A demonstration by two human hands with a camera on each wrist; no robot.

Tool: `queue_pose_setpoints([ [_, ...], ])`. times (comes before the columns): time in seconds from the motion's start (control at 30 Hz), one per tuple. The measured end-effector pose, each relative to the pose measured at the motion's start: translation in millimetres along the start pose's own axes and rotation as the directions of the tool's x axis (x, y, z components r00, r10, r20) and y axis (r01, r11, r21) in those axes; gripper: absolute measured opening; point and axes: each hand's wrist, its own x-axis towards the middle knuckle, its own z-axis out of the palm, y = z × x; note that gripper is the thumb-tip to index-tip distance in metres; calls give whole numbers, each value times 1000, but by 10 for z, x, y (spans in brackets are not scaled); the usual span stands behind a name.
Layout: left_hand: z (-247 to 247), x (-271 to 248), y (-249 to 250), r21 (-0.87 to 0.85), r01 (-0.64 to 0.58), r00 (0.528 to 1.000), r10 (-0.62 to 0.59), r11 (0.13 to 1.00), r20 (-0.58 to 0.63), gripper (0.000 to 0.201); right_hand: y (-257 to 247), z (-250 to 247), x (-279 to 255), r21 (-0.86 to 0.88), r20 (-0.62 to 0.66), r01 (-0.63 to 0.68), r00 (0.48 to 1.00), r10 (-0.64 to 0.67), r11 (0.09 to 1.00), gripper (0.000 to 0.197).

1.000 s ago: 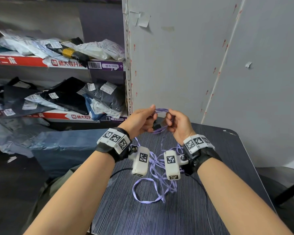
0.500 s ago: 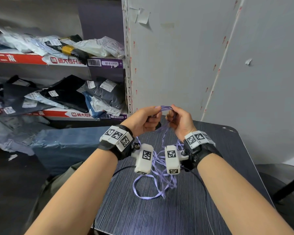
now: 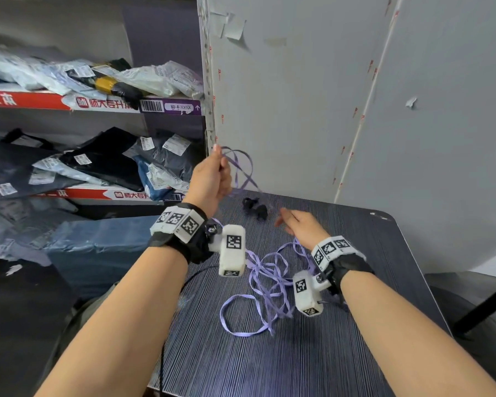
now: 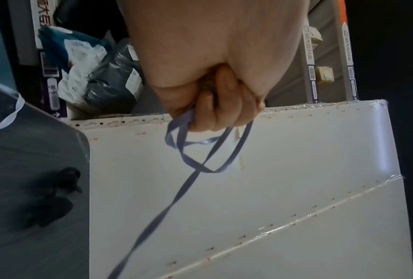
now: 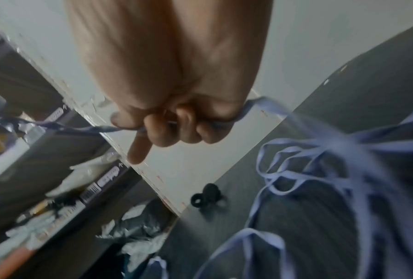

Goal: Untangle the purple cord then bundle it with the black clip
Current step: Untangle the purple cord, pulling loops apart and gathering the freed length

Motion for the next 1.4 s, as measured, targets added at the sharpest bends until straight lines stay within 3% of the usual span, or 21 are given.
queue_pose_setpoints([
  [0.17, -26, 17, -41, 28, 0, 1000, 0, 1000, -6, 41, 14, 35, 18, -105, -7, 3, 1000, -3, 994, 35],
  [0.33, 6, -5, -102, 45, 69, 995, -72, 997, 65, 43, -182, 72, 152, -69, -266, 105, 957, -120, 992, 30],
  [0.43, 65, -41, -101, 98, 78, 991, -88, 992, 105, 44, -273, 85, 247, -160, -311, 132, 934, -177, 978, 30],
  [0.6, 113, -55, -67, 43, 93, 984, -98, 995, 149, 44, -353, 104, 357, -480, -106, 11, 992, -70, 877, 42],
  [0.7, 112, -60, -42, -13, 82, 978, -78, 997, 193, 42, -388, 135, 366, -628, 10, 34, 999, -36, 777, 43],
  [1.0, 155, -18, -21, -108, 94, 974, -69, 990, 217, 29, -500, 217, 308, -706, 120, 153, 988, -97, 691, 37],
  [1.13, 199, 35, -66, -31, 3, 992, 1, 1000, 130, 30, -540, 207, 213, -680, 138, 272, 960, -245, 681, 23],
  [1.23, 202, 28, -118, 53, -65, 993, 60, 996, 98, 24, -563, 187, 151, -647, 196, 419, 899, -392, 637, 15],
  [1.4, 189, 63, -199, 333, -130, 990, 106, 934, 91, 13, -583, 110, 126, -628, 222, 520, 833, -508, 579, 23],
])
